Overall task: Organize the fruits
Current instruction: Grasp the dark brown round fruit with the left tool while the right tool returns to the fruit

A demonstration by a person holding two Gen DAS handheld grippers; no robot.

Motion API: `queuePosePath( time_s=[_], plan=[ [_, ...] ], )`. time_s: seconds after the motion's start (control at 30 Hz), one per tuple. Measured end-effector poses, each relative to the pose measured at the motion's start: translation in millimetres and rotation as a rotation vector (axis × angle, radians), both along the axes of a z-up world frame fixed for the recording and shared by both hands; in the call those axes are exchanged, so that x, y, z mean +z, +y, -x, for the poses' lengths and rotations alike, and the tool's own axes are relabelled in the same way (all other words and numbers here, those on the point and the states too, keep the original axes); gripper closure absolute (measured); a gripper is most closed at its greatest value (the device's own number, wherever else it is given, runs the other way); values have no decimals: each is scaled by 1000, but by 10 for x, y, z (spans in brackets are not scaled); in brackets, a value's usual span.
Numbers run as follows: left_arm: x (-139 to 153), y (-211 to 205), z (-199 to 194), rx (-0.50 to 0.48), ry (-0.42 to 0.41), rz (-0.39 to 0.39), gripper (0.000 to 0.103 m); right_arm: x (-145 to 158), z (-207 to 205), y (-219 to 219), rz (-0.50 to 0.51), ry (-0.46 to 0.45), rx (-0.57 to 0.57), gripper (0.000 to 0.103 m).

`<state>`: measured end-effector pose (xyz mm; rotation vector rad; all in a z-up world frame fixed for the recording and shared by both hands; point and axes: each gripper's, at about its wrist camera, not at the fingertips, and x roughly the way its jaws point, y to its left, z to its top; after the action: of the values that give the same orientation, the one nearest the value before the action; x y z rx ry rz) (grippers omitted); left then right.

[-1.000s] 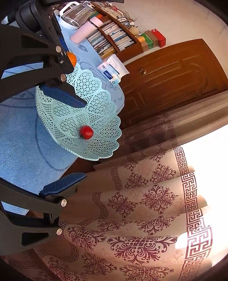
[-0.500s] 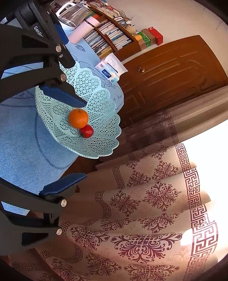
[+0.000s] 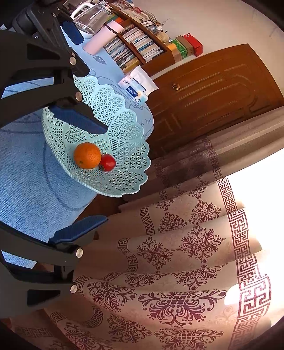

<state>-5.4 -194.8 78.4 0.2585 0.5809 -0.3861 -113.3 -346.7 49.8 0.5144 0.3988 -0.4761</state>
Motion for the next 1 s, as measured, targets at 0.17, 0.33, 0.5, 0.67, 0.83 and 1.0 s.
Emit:
queuePosePath(
  time_s=[0.17,0.33,0.5,0.67,0.83,1.0],
  plan=[
    [4,91,-13,27,-12,-1,10,4,7,-2,2,-2,-2,25],
    [4,241,2,58,-31,1,9,15,12,8,9,-3,-5,25],
    [22,428,-22,90,-28,16,9,23,23,22,13,-7,-7,24],
    [53,653,-42,129,-30,32,9,29,15,32,21,-7,-3,24],
    [70,934,-86,185,-22,49,9,30,-3,49,23,-4,14,23],
    [63,1220,-124,239,-18,53,9,42,-14,78,37,-6,28,20]
  ],
)
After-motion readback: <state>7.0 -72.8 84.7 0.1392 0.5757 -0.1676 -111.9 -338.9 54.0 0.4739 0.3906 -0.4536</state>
